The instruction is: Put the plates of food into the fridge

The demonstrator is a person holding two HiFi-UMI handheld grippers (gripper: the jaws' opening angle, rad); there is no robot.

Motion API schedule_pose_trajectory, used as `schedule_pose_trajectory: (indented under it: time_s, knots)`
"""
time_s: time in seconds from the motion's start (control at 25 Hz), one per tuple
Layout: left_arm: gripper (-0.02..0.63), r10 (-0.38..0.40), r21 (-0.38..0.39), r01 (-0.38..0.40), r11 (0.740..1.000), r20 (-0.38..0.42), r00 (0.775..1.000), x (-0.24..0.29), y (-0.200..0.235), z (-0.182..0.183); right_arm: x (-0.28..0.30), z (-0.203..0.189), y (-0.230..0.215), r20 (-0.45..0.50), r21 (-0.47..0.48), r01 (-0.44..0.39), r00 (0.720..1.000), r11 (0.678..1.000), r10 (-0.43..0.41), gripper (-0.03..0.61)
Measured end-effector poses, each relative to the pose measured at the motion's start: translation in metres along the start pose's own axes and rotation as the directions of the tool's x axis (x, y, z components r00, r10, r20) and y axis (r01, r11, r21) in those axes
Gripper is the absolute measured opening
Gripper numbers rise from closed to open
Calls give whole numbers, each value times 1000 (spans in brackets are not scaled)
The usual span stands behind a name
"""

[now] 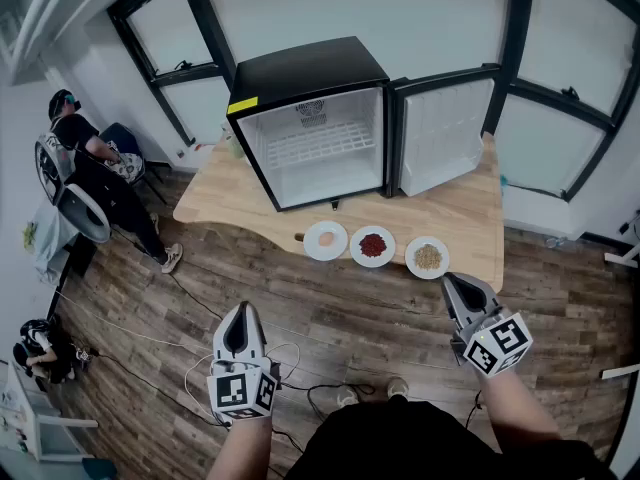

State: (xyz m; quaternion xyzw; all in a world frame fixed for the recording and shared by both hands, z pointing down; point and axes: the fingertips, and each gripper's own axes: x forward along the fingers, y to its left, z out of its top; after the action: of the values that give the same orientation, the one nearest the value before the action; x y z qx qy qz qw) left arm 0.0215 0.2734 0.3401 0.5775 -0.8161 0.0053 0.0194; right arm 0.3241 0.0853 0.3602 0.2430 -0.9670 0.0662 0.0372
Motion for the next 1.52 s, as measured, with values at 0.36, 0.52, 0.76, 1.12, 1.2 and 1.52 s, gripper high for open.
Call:
schedule_pose_trajectory:
  time_s: [0.36,0.52,0.76,1.12,1.2,1.52]
  knots:
    - [5,-14,-1,14,1000,21,1000,5,28,4,25,-2,17,-7,-11,19,1000,1000,-19,21]
    - [5,-7,-9,8,1000,42,999,10,53,6,42,1,31,6,-14,20,1000,1000,-20,21]
    - [5,-48,9,47,999,63,997,14,78,7,68,2,58,61,23,54,997,998,-55,21]
    - [5,-65,-1,65,998,34,997,23,104,-11,113,-23,100,-15,54,9,1000,998,-9,21]
    - [5,-65,-2,65,998,22,998,30,107,-16,125,-24,104,-17,68,-4,1000,998,5,21]
    - [5,-45,7,45,999,29,999,68,113,-20,184,-68,89,-69,168,-1,998,986,13,21]
